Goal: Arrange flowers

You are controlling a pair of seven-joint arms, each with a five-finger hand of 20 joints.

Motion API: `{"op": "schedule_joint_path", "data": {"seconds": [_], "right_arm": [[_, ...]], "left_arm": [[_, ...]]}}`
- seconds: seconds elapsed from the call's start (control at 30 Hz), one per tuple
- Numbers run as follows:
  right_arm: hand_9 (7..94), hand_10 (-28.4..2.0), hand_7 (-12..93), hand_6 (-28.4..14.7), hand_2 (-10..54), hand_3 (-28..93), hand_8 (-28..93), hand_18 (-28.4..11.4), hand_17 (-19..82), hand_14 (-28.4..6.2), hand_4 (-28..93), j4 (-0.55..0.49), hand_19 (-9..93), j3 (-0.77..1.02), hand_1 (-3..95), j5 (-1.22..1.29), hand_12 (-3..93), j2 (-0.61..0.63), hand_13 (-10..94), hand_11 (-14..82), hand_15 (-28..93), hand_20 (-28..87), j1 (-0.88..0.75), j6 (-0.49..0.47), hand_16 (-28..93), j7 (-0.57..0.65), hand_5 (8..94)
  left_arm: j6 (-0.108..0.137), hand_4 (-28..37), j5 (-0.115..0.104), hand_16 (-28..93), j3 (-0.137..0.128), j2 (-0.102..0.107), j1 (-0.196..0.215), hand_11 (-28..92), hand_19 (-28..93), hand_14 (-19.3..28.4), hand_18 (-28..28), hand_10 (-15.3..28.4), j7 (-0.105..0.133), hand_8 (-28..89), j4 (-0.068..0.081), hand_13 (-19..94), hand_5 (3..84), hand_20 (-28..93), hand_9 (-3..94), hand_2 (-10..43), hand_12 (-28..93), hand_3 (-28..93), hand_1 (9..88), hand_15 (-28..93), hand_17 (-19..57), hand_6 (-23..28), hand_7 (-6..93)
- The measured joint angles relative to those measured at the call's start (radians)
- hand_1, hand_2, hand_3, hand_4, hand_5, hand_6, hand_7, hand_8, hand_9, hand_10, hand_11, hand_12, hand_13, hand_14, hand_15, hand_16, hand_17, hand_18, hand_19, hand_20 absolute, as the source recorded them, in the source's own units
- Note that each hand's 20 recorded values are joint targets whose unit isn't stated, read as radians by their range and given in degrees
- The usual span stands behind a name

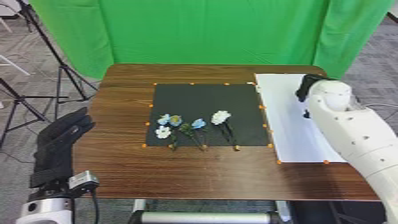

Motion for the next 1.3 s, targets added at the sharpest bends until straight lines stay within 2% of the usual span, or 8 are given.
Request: {"op": "schedule_joint_path", "data": {"seconds": [0.3, 0.47, 0.67, 1.03, 1.3], "right_arm": [[80.9, -5.4, 41, 0.7, -9.5, 74, -6, -17.5, 30, -4.4, -28, -0.006, 87, -0.014, 51.7, -0.001, 34.1, 0.005, 75, 16.4, 82, 0, -0.017, 0.047, 19, 0.042, 66.5], [86.2, -4.4, 41, 2.3, -9.5, 73, -4, -17.3, 31, -3.6, -28, -0.003, 88, -0.035, 52.5, 0.006, 36.3, 0.007, 78, 16.9, 81, 0, -0.024, 0.109, 20, 0.062, 72.5], [89.0, -4.2, 39, 2.2, -9.5, 74, -2, -17.2, 32, -3.3, -28, -0.003, 88, -0.057, 52.7, 0.019, 37.2, 0.011, 80, 17.0, 81, -1, -0.031, 0.176, 21, 0.084, 75.9], [90.2, -4.3, 36, 1.6, -9.5, 75, 0, -17.1, 32, -3.1, -28, -0.022, 89, -0.133, 52.6, 0.06, 38.0, 0.045, 81, 16.6, 80, -2, -0.029, 0.291, 21, 0.111, 78.2], [90.6, -4.4, 36, 1.7, -9.5, 76, 1, -17.1, 32, -3.1, -28, -0.102, 89, -0.168, 52.7, 0.066, 38.1, 0.088, 82, 16.3, 80, -2, -0.031, 0.339, 22, 0.08, 78.7]], "left_arm": [[0.0, -17.0, -0.002, -17, 0.002, 0.001, 0.0, 42, 52, 23.8, 18.7, 19.1, 0.002, -12, 0.0, 19, 40.7, 12, 31.8, 3.5, 10, 82, 27.8, 66, -12.9, 10.9, 20.9], [0.0, -17.0, -0.003, -17, 0.005, 0.002, 0.0, 42, 52, 23.8, 18.8, 19.1, 0.003, -12, 0.0, 19, 40.6, 12, 31.8, 3.6, 10, 82, 27.8, 66, -12.9, 10.9, 20.9], [0.001, -17.0, -0.004, -17, 0.005, 0.003, 0.0, 42, 52, 23.8, 18.8, 19.1, 0.003, -12, 0.0, 19, 40.6, 12, 31.7, 3.6, 10, 82, 27.8, 66, -12.8, 10.9, 21.0], [0.005, -16.9, -0.02, -17, 0.011, 0.027, 0.004, 42, 52, 23.9, 18.7, 19.1, 0.014, -12, 0.0, 19, 40.6, 12, 31.8, 3.7, 10, 82, 27.9, 66, -12.8, 10.9, 20.9], [0.009, -16.9, -0.026, -17, 0.011, 0.036, 0.008, 42, 52, 23.9, 18.8, 19.1, 0.017, -12, 0.0, 19, 40.7, 12, 31.8, 3.7, 10, 82, 27.9, 66, -12.8, 10.9, 20.9]]}}
